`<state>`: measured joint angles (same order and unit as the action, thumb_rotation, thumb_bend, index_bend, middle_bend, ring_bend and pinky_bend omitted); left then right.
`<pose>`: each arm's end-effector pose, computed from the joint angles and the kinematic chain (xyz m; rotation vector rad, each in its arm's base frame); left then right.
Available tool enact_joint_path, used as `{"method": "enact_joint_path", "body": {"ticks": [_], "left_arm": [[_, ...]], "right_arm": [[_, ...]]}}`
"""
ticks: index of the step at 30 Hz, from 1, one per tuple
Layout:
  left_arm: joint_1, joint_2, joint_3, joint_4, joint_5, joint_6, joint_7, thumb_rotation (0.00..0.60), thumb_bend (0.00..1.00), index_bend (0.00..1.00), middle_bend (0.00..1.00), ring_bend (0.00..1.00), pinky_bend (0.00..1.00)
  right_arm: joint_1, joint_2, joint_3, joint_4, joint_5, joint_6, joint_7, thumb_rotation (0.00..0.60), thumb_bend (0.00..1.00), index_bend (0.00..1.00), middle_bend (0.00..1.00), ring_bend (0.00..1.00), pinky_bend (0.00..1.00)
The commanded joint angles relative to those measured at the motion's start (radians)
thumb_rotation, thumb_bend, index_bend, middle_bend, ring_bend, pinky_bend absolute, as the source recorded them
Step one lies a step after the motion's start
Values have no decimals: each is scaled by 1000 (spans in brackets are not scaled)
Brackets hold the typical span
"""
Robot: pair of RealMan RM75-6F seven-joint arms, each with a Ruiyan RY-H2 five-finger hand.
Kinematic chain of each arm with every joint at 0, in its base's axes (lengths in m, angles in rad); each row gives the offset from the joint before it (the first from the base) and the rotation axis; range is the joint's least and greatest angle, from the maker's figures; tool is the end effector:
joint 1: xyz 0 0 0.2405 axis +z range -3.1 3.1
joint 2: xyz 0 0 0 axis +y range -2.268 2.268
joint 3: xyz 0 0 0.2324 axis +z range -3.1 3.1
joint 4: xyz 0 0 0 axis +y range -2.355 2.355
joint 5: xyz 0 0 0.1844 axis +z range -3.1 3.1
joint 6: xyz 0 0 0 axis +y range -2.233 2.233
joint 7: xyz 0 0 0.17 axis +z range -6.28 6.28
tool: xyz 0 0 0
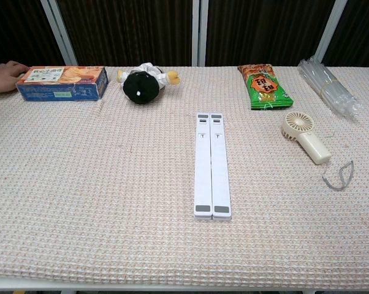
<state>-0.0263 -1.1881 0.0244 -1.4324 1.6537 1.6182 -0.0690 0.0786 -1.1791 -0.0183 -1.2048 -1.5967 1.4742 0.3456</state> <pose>-0.2883 0.1725 0.1636 -1.4689 -0.8121 -0.9504 -0.3367 -0.1927 0.1775 1.4814 -0.9399 0.8777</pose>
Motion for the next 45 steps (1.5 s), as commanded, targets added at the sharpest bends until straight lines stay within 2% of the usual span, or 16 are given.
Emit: {"method": "enact_joint_path", "body": {"ticks": [1,9,10,11,15,16,20,22,23,26,27,28,33,38,45], "left_arm": [[0,0,1,-2,1,-1,-3,600,0,124,92,0,132],[-3,2,4,-9,6,-4,-2,600,0,124,93,0,133],[-3,2,4,-10,6,-4,-3,600,0,124,93,0,133],[-3,2,4,-10,7,-3,-4,600,0,124,93,0,133],[-4,4,5,-10,5,-8,-6,600,0,124,93,0,133],[-6,5,3,-11,3,-10,-8,600,0,124,92,0,133],[-11,5,1,-12,0,-18,-11,600,0,124,92,0,133],[-12,1,3,-8,3,-19,-13,600,0,124,92,0,133],[-13,-2,3,-3,2,-21,-14,600,0,124,92,0,134],[-11,-12,7,6,-4,-28,-27,600,0,124,93,0,134],[-11,-14,8,9,-4,-29,-29,600,0,124,93,0,135],[-11,-17,8,15,-5,-30,-31,600,0,124,93,0,135],[-12,-19,7,28,-9,-32,-45,600,0,124,92,0,135],[-11,-12,6,34,-8,-26,-52,600,0,124,92,0,135],[-9,-6,2,33,-21,-28,-49,600,0,124,92,0,135]], "right_arm": [[0,0,0,0,0,-1,0,600,152,0,0,0,0],[2,-1,-1,0,-3,-1,0,600,154,0,0,0,0],[2,-1,-1,-1,-4,-1,0,600,182,0,0,0,0],[3,0,-2,-2,-6,0,-1,600,245,0,0,0,0],[4,-1,1,-11,-1,-4,-10,600,899,0,0,0,0],[5,-4,5,-17,5,-6,-12,600,986,0,0,0,0],[11,-7,4,-38,12,-27,-24,600,1000,0,9,0,0],[15,-12,4,-37,4,-24,-41,600,1000,0,75,18,37],[17,-16,6,-35,2,-23,-52,600,1000,0,172,92,124],[34,-16,-9,-48,-5,-68,-82,600,1000,0,545,441,455],[40,-14,-16,-57,-8,-87,-91,600,1000,0,627,513,516],[49,-17,-21,-63,-11,-107,-109,600,1000,0,659,539,535],[83,-62,-36,-72,-20,-180,-191,600,1000,0,721,599,561],[145,-117,-44,-87,-17,-303,-291,600,1000,0,769,642,591],[221,-196,0,-126,53,-428,-424,600,1000,0,767,640,591]]}}
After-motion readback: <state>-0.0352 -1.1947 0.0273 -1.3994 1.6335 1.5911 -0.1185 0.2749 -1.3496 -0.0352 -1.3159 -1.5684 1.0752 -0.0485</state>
